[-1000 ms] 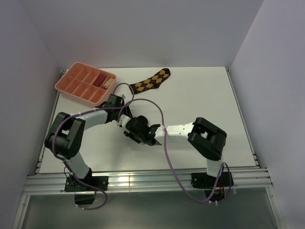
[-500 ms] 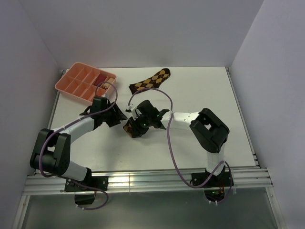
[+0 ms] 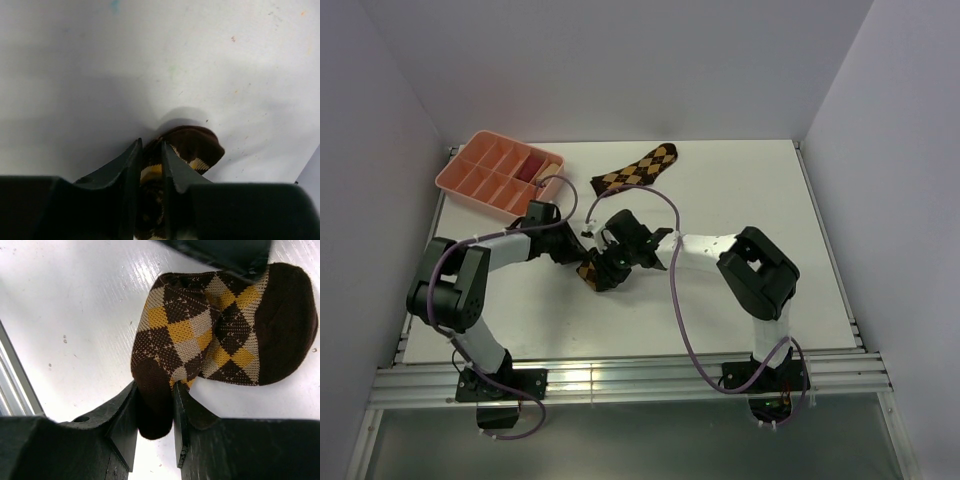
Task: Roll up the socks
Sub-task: Roll the sock at the center of the board.
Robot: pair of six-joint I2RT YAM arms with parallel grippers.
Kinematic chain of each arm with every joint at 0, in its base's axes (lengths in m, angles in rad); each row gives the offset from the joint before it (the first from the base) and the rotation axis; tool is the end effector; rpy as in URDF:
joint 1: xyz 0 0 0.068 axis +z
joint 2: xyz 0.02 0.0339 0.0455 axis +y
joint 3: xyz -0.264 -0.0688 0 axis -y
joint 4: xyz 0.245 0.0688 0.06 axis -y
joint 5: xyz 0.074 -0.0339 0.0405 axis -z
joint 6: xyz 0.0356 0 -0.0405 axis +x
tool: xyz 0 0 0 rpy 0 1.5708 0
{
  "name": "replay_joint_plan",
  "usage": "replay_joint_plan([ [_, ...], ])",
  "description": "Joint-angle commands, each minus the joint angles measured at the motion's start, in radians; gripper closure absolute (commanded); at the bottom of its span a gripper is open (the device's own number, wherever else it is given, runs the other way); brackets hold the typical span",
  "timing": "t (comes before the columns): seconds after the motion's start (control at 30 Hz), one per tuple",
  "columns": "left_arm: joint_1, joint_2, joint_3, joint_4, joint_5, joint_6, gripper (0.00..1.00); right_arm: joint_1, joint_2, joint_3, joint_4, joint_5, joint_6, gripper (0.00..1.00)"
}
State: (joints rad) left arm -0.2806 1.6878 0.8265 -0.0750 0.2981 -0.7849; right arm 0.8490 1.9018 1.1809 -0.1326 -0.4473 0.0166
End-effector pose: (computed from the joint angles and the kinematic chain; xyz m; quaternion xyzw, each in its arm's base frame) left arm 0.3046 -0.0987 0.1419 -0.1895 0.9214 -0.2782 0.1941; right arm 0.2522 0.3098 0.1666 -0.4403 0.8036 0.3321 0.2236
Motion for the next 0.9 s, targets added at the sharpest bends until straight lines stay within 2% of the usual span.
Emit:
replay_joint_plan([
  [0.0, -0.002, 0.047, 0.062, 0.018, 0.067, 0.052, 0.74, 0.021, -0.012, 0.042, -0.062, 0.048, -0.044, 1.0],
  [0.13, -0.028, 0.092, 0.08, 0.009, 0.079, 0.07, 0.8, 0.041, -0.032, 0.069, -0.081, 0.09, -0.064, 1.0],
  [0.53, -0.066, 0.139, 0.102, 0.007, 0.122, 0.069, 0.82, 0.082, -0.026, 0.146, -0.128, 0.114, -0.113, 1.0],
  [0.87, -0.072, 0.142, 0.074, 0.11, 0.131, -0.004, 0.83, 0.091, 0.052, 0.094, -0.067, 0.002, -0.049, 1.0],
])
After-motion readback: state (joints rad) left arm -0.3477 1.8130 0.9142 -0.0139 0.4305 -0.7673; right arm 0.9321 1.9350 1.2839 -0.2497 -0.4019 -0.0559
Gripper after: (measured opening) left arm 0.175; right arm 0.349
